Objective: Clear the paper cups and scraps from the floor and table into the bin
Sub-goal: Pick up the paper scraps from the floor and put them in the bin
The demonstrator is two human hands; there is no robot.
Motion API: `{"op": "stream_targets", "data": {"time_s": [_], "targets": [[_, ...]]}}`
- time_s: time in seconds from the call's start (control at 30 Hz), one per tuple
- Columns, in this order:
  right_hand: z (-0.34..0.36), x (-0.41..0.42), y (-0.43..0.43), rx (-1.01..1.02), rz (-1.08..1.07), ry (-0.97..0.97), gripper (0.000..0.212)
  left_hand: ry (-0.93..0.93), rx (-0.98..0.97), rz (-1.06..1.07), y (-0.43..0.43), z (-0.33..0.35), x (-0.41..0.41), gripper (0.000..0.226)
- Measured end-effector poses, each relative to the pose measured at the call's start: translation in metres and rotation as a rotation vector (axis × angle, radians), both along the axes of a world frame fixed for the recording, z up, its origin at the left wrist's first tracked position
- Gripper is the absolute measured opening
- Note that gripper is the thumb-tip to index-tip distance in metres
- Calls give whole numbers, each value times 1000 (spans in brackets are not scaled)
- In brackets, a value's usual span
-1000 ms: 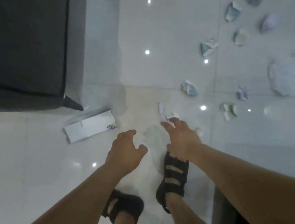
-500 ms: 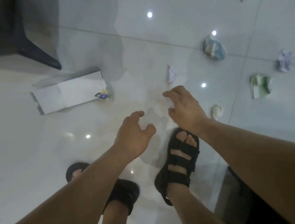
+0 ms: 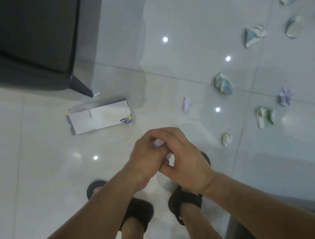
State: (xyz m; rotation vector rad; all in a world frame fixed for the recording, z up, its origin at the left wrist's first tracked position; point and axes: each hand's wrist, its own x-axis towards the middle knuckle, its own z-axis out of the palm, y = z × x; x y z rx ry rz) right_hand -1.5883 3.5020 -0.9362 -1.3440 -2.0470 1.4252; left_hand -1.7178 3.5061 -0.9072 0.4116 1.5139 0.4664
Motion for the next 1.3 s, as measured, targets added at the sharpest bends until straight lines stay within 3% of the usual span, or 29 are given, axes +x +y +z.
{"op": "stream_targets", "data": {"time_s": [0.13, 0.23, 0.33, 0.4, 0.53, 0.67, 0.87, 0.93, 1.03, 1.2, 1.3], "targets": [[-12, -8, 4, 133, 102, -93, 66, 244, -83, -127, -14, -8, -20, 19], [-42, -23, 25, 97, 272, -324, 78, 385, -128, -205, -22, -20, -46, 25], [-91, -65, 51, 83, 480, -545, 88, 429, -138, -173, -35, -40, -79, 15], [-121, -100, 65, 123, 555, -626, 96, 456, -155, -160, -46, -56, -101, 27], [-164, -148, 76, 180, 563, -681, 104, 466, -164, -98, -63, -80, -136, 40], [-167, -151, 60, 219, 551, -749, 96, 478, -121, -75, -67, -83, -149, 42], [-80, -115, 29, 106, 460, -705, 92, 445, -76, -35, -65, -16, -126, 40], [-32, -106, 28, 88, 451, -685, 92, 434, -44, -5, -67, 21, -120, 26], [48, -98, 25, 92, 438, -661, 90, 415, -13, 30, -73, 84, -118, 29], [187, -91, 18, 172, 423, -593, 87, 448, 13, 95, -98, 201, -128, 10], [260, -96, 7, 199, 469, -579, 86, 486, 9, 191, -123, 266, -133, 15]]}}
